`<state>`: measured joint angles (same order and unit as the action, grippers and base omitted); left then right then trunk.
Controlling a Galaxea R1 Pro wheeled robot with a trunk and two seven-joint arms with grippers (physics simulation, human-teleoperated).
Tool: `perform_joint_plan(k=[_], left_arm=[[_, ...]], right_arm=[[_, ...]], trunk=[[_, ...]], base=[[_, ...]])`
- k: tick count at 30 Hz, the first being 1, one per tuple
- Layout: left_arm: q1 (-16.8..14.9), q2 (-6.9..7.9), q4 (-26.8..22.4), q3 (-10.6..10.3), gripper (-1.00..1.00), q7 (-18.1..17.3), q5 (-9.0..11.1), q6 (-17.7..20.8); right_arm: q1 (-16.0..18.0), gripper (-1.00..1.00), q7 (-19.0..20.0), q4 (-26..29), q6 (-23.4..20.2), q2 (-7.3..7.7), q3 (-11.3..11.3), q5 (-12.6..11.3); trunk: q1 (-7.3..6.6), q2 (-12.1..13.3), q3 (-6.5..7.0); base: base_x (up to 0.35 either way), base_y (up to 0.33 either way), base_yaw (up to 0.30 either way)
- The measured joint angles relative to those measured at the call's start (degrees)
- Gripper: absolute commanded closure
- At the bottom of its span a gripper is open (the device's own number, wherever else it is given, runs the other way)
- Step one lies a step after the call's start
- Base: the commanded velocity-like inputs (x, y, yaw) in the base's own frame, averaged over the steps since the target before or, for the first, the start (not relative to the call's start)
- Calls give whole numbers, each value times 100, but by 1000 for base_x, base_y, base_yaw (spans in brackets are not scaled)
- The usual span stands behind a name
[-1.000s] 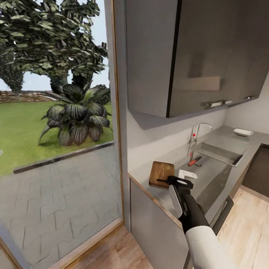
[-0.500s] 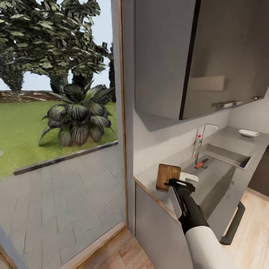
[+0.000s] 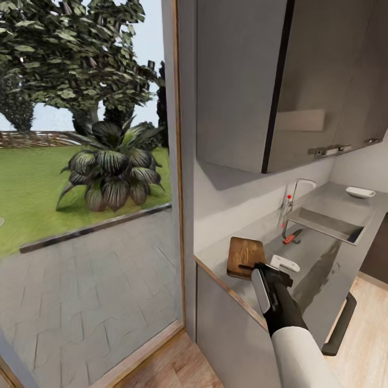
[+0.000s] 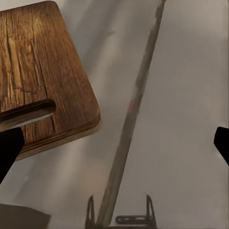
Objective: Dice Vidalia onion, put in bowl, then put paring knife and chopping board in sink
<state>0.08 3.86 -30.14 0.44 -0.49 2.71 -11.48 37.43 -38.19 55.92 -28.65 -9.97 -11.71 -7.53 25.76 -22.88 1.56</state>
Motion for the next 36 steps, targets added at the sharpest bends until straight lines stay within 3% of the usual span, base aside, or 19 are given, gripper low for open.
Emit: perform_joint_plan(k=[11,29,36], left_arm=[[0,-6,0,0,-100,0,0,0],[0,-8,0,-9,-100,0,0,0],[0,-8,0,-9,-100,1,0,0]], right_arm=[[0,-100,-88,0,1,0,-11,-4],[0,-100,-111,-43,6,0,-45,8],[0,-100,-403,-267,51,0,-179,-1]], trunk=[[-2,-1,0],[-1,0,0],[-1,0,0]], base=[[239,126,0],[145,5,0],[107,0,0]])
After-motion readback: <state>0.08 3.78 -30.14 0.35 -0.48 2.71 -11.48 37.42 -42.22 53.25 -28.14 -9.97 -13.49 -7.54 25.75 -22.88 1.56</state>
